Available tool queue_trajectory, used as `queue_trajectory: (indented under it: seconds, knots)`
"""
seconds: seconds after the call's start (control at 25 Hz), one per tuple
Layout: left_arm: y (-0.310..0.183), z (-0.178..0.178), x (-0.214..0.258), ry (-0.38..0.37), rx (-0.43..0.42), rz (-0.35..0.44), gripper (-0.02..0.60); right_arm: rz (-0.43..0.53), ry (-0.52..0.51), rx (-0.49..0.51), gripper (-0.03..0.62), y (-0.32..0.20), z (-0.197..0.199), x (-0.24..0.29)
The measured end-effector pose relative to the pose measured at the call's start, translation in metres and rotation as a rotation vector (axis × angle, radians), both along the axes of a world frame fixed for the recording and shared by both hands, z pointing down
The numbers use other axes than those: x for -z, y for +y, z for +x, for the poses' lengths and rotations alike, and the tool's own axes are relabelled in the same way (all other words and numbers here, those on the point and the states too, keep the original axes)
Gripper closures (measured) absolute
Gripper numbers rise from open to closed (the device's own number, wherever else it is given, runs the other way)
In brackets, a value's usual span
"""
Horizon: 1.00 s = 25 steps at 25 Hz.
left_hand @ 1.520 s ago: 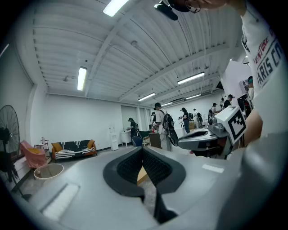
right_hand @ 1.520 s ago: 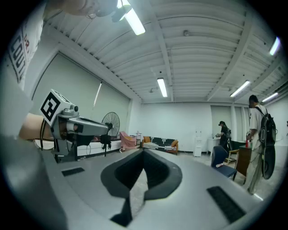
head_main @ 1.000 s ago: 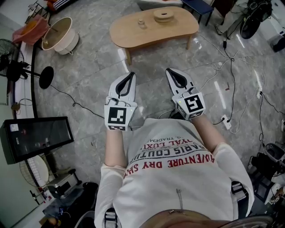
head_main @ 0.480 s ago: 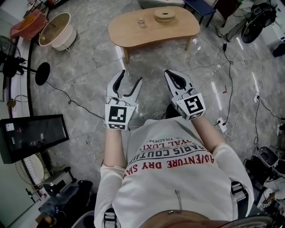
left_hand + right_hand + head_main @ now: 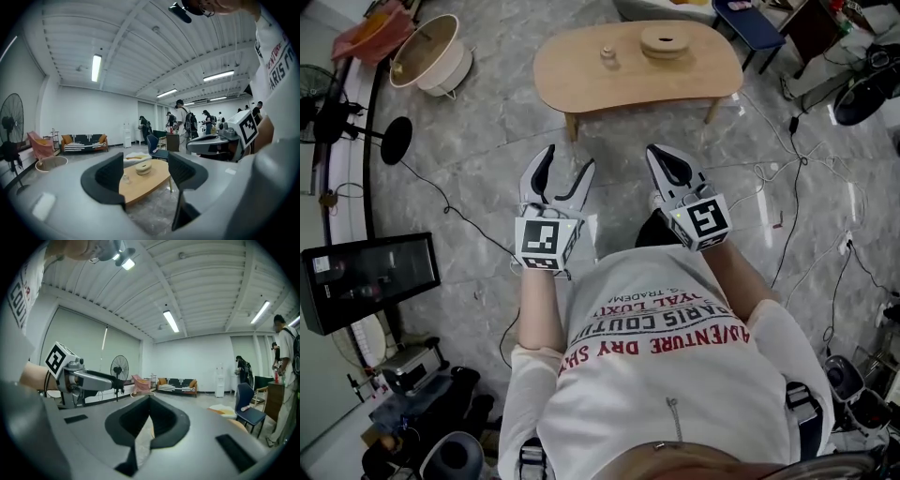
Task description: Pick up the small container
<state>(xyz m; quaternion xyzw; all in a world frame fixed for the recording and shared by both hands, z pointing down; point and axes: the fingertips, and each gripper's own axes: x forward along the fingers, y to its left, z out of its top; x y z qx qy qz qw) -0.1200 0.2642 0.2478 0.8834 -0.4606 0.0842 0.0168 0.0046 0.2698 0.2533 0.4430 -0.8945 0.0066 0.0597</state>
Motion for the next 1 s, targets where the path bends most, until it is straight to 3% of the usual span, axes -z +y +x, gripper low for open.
queue_trajectory:
  seconds: [0.32, 0.56, 0.84, 1.0]
  knots:
    - [-0.117, 0.076, 0.016, 0.034, 0.070, 0.009, 0.296, -0.011, 0.021, 0.066, 0.606, -0.129, 0.079, 0.008]
    - [-0.187, 0.109, 0.009, 0.011, 0.127, 0.000, 0.296, -0.034, 0.036, 0.101, 0.606, -0.210, 0.121, 0.003]
    - [-0.261, 0.098, -0.024, 0.033, 0.179, -0.062, 0.296, -0.097, 0.044, 0.122, 0.606, -0.279, 0.116, -0.024]
    - [-0.321, 0.092, -0.058, 0.043, 0.152, -0.087, 0.290, -0.128, 0.057, 0.127, 0.606, -0.332, 0.098, -0.047]
